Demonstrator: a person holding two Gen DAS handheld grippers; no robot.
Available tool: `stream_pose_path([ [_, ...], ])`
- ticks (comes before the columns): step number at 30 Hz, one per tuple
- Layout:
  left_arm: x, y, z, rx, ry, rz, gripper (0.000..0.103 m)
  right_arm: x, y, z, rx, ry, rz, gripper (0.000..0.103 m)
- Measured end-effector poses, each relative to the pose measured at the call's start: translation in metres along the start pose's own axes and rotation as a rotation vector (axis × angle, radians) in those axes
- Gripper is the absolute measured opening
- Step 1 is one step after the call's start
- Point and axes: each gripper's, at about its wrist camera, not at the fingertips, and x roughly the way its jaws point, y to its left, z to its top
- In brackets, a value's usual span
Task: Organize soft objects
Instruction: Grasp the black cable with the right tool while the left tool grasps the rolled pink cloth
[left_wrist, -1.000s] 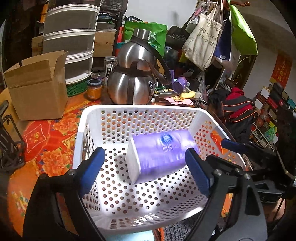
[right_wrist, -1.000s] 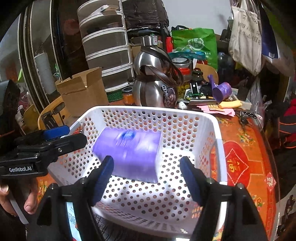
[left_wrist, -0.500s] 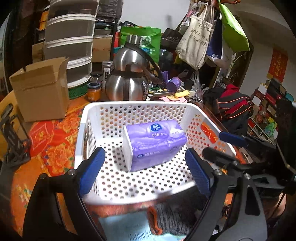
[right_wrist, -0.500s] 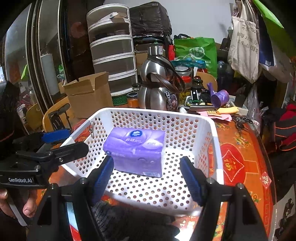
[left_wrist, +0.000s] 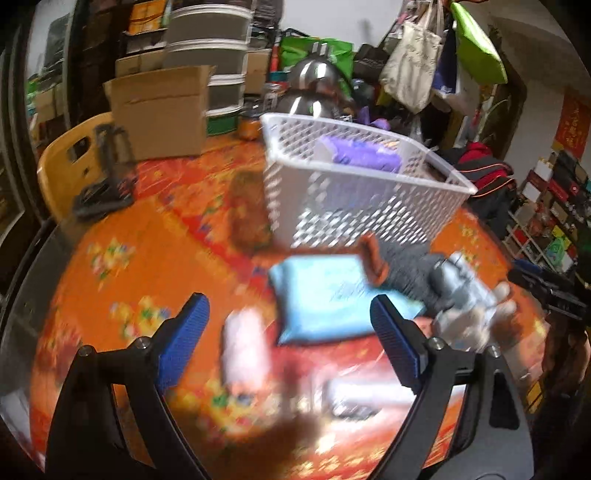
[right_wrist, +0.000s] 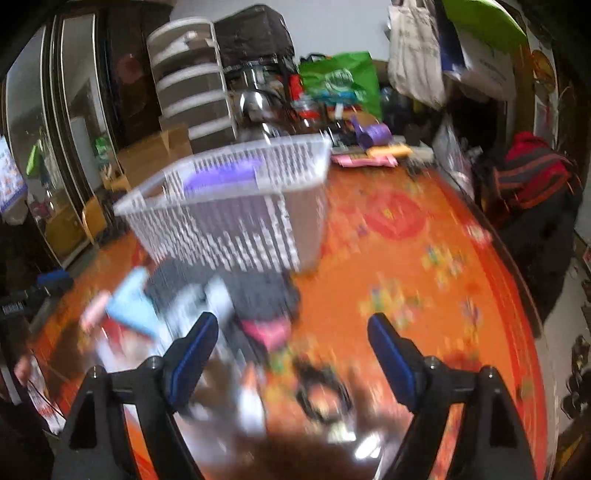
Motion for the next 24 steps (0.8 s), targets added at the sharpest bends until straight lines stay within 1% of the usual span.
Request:
stream_pose_path([
  [1,0.0,0.003,-0.007,-0.002,0.005,0.009,0.087,-0.001,-0.004,-0.013,-0.001,0.011,-0.007,0.083],
  [2,0.001,0.008,-0.013,-0.003,0.012,0.011,0.087,0.0,-0.008,-0.028,-0.008,0.029,-0.033,0.083],
  [4,0.005,0.013,-0.019,-0.007,0.026,0.013,0.087,0.0,-0.014,-0.045,-0.012,0.038,-0.073,0.082],
  [6,0.014,0.019,-0.024,-0.024,0.049,0.017,0.087,0.003,-0.017,-0.054,-0.016,0.048,-0.083,0.08],
  [9,0.029,0.023,-0.028,-0.035,0.079,0.012,0.087,0.009,-0.02,-0.061,-0.027,0.07,-0.1,0.07],
  [10,0.034,0.023,-0.027,-0.036,0.085,0.013,0.087,0.013,-0.019,-0.061,-0.033,0.082,-0.102,0.068],
  [12,0.042,0.024,-0.029,-0.035,0.101,0.014,0.087,0.023,-0.018,-0.062,-0.05,0.114,-0.1,0.067],
  [15,0.051,0.023,-0.03,-0.033,0.112,0.015,0.087,0.032,-0.014,-0.067,-0.075,0.145,-0.103,0.058],
  [18,0.06,0.021,-0.031,-0.025,0.125,0.02,0.087,0.036,-0.012,-0.068,-0.081,0.16,-0.11,0.055],
  [20,0.064,0.021,-0.032,-0.023,0.133,0.025,0.087,0.041,-0.014,-0.069,-0.075,0.185,-0.106,0.055],
  [21,0.066,0.021,-0.032,-0.025,0.138,0.026,0.087,0.04,-0.014,-0.068,-0.08,0.184,-0.115,0.055],
  [24,0.072,0.022,-0.033,-0.022,0.151,0.042,0.087,0.042,-0.012,-0.068,-0.097,0.187,-0.126,0.047],
])
